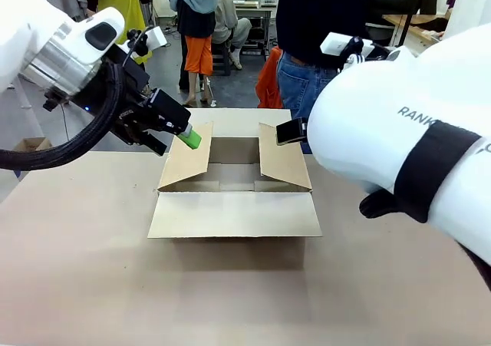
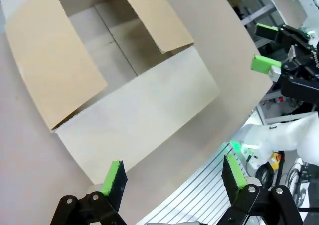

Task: Pack the gift set into the box.
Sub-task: Place both hands on the side flaps of the Package Box and spread them outward.

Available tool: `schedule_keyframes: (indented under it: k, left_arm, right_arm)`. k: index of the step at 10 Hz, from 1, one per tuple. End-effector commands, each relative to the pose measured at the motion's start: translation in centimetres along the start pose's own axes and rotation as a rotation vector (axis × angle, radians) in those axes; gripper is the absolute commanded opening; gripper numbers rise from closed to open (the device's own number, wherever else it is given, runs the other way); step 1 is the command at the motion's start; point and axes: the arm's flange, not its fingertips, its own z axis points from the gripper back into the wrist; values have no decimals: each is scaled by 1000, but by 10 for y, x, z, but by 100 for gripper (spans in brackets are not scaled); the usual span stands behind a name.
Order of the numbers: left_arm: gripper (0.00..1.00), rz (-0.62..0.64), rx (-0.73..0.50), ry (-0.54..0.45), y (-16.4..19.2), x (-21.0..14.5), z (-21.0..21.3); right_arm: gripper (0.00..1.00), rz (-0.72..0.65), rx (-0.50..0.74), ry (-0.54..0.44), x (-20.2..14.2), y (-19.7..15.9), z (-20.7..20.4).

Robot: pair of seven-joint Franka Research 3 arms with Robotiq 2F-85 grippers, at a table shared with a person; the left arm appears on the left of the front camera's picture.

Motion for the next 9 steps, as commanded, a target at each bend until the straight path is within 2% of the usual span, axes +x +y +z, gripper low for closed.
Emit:
schedule_keyframes:
  k: [1,2,3,4,5,6,7,9]
  left_arm:
    - [100,4,7,5,2,2,-3]
    - [100,45,94,-9,-2,5,0]
    - [100,74,122,17,-2,24,-3]
    - [100,134,174,34,-1,53,-17]
    - [100,167,183,94,-4,73,-34]
    - [100,188,218,106,-8,90,-48]
    - [100,233,296,59,-10,105,-61]
    - [100,286,413,58,-8,133,-89]
  right_arm:
    - [100,-6,20,10,-3,8,0]
    - [100,-6,20,10,-3,8,0]
    - [100,-6,20,10,-3,8,0]
    - [100,10,8,8,-3,5,-1]
    - [100,51,-9,47,-6,4,-4]
    - [100,35,0,37,-7,6,-8]
    - [100,21,7,18,-4,6,-2]
    - [100,21,7,18,-4,6,-2]
